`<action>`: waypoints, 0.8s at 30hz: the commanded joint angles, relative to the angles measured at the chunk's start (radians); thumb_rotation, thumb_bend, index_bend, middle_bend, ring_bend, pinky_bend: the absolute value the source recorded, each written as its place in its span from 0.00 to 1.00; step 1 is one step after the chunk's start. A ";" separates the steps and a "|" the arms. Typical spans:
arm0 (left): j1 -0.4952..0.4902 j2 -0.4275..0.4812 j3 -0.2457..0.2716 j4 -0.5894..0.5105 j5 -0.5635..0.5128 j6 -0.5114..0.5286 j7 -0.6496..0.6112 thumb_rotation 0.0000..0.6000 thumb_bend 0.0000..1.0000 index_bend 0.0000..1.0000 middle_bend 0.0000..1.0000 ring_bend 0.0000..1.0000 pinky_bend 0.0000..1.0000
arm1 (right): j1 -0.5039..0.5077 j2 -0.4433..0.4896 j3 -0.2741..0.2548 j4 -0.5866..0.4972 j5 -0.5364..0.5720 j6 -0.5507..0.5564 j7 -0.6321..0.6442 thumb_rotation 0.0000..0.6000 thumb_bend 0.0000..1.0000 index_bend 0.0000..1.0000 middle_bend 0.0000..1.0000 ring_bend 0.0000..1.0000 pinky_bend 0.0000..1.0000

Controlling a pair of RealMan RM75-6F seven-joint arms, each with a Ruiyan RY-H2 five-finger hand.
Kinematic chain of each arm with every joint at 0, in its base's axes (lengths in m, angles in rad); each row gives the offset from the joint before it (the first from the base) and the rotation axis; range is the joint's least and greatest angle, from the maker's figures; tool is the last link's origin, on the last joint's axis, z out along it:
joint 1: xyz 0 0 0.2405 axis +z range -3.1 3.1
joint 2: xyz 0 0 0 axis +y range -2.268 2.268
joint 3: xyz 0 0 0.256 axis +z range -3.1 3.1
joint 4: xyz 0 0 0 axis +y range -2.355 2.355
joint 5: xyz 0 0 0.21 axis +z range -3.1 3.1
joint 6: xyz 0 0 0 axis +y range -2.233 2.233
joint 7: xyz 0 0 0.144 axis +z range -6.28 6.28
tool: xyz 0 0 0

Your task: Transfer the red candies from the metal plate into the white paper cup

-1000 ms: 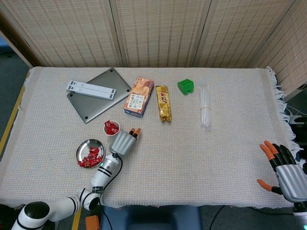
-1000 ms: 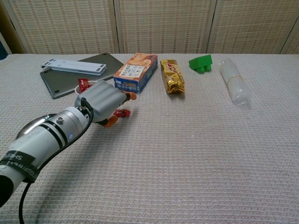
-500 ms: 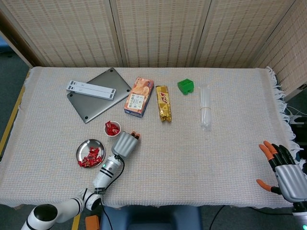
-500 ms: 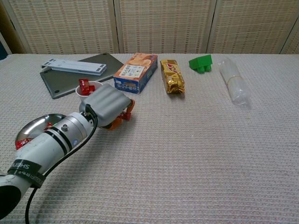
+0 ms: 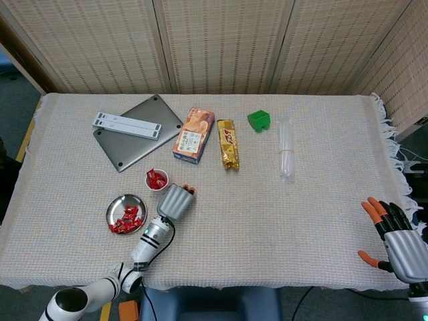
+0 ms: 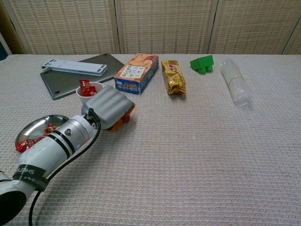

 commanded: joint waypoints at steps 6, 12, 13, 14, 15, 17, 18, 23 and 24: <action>0.008 -0.003 0.004 0.013 0.014 0.011 -0.005 1.00 0.43 0.55 0.63 0.97 1.00 | 0.002 -0.001 0.000 0.000 0.002 -0.004 -0.002 1.00 0.06 0.00 0.00 0.00 0.00; 0.040 0.052 0.022 -0.088 0.047 0.083 -0.008 1.00 0.44 0.60 0.66 0.96 1.00 | 0.000 -0.001 0.002 0.000 0.004 -0.001 -0.002 1.00 0.06 0.00 0.00 0.00 0.00; 0.049 0.070 0.026 -0.121 0.054 0.099 -0.009 1.00 0.44 0.60 0.66 0.96 1.00 | 0.000 -0.001 0.002 0.000 0.005 0.000 -0.002 1.00 0.06 0.00 0.00 0.00 0.00; 0.057 0.090 0.031 -0.156 0.062 0.118 -0.006 1.00 0.44 0.60 0.66 0.96 1.00 | 0.000 -0.001 0.002 0.000 0.005 0.000 -0.003 1.00 0.06 0.00 0.00 0.00 0.00; 0.066 0.120 0.037 -0.203 0.078 0.147 0.006 1.00 0.44 0.60 0.66 0.97 1.00 | 0.000 -0.002 0.002 0.000 0.006 0.000 -0.004 1.00 0.06 0.00 0.00 0.00 0.00; 0.081 0.179 0.040 -0.295 0.099 0.194 0.031 1.00 0.44 0.60 0.66 0.96 1.00 | 0.001 -0.003 0.002 0.000 0.007 -0.003 -0.007 1.00 0.06 0.00 0.00 0.00 0.00; 0.087 0.205 0.035 -0.338 0.102 0.209 0.043 1.00 0.44 0.60 0.66 0.96 1.00 | 0.001 -0.003 0.002 -0.001 0.007 -0.004 -0.009 1.00 0.06 0.00 0.00 0.00 0.00; 0.096 0.340 -0.042 -0.522 0.065 0.237 0.113 1.00 0.44 0.59 0.66 0.97 1.00 | 0.003 -0.006 0.001 -0.003 0.005 -0.007 -0.015 1.00 0.06 0.00 0.00 0.00 0.00; 0.096 0.357 -0.057 -0.538 0.050 0.232 0.117 1.00 0.44 0.59 0.66 0.97 1.00 | 0.003 -0.006 0.001 -0.004 0.004 -0.007 -0.016 1.00 0.06 0.00 0.00 0.00 0.00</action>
